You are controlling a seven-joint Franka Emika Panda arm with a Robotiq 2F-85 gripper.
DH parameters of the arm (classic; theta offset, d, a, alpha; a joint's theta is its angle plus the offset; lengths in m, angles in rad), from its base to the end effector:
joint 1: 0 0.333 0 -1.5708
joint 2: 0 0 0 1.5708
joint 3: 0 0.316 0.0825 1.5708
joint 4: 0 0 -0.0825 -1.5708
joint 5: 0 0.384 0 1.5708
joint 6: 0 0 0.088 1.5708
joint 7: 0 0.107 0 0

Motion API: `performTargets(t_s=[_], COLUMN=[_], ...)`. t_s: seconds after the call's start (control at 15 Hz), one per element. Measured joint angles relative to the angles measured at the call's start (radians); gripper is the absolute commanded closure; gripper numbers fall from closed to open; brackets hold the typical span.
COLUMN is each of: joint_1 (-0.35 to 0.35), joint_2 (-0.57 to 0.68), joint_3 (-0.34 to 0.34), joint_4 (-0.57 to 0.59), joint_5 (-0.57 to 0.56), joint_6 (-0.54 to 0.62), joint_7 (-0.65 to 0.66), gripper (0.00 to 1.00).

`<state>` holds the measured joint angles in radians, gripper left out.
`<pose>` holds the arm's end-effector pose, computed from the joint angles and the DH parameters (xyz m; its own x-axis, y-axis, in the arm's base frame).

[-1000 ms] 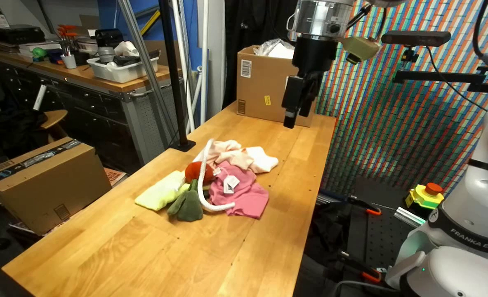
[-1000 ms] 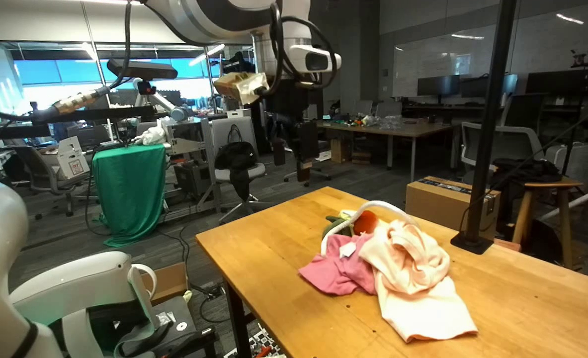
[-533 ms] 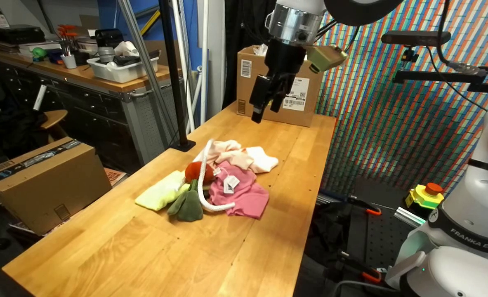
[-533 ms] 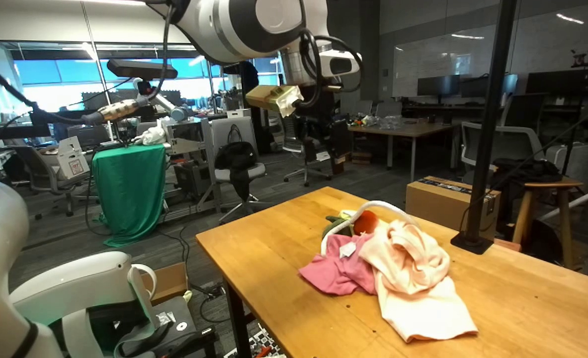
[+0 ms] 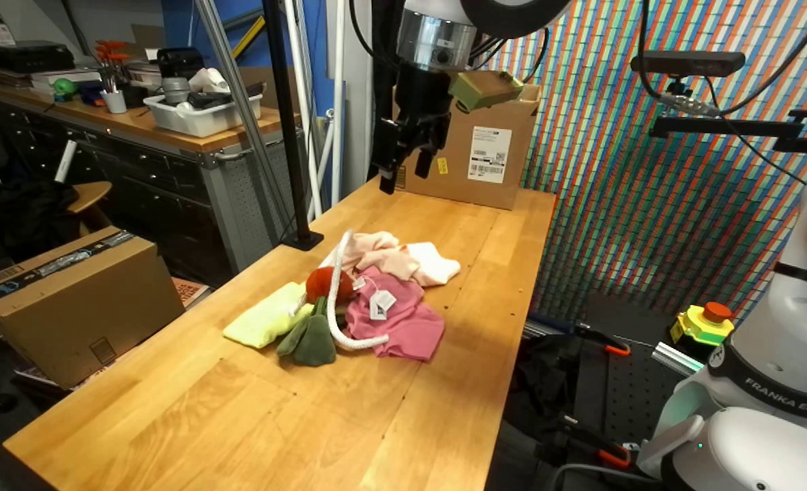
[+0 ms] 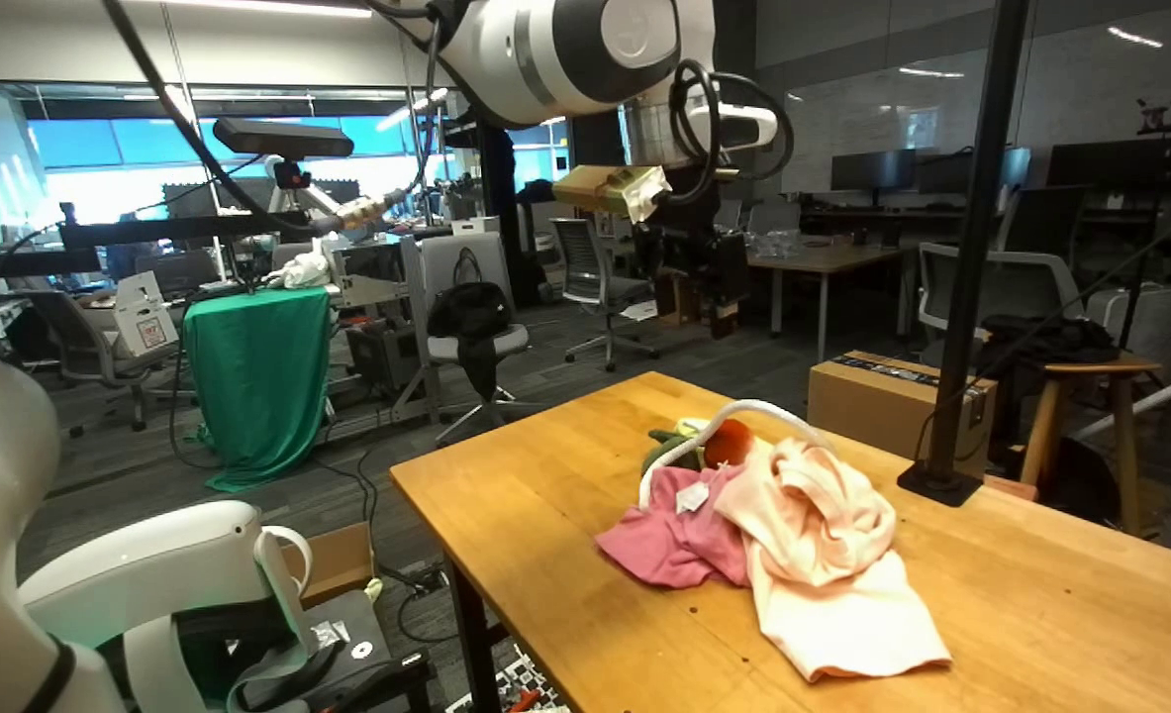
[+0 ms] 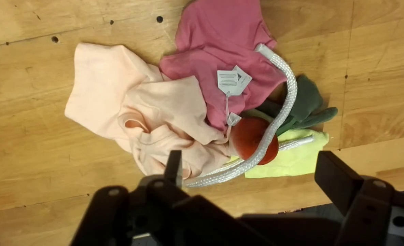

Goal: Spread the pile - put the white string on the right, the plush toy on the left and spread the cloths to the sides

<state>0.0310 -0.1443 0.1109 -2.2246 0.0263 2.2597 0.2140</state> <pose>0.5120 0.0752 0.4523 0.9810 -0.0892 0.1721 -0.0827 -0.9956 -0.0446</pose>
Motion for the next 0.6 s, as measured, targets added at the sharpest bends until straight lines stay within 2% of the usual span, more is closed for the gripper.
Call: performTargets(t_s=[0.6], joint_1=[0.000], joint_2=[0.188], joint_3=[-0.021], joint_4=[0.253], joint_5=[0.028], joint_6=[-0.249], joint_7=[0.003], gripper=[0.00])
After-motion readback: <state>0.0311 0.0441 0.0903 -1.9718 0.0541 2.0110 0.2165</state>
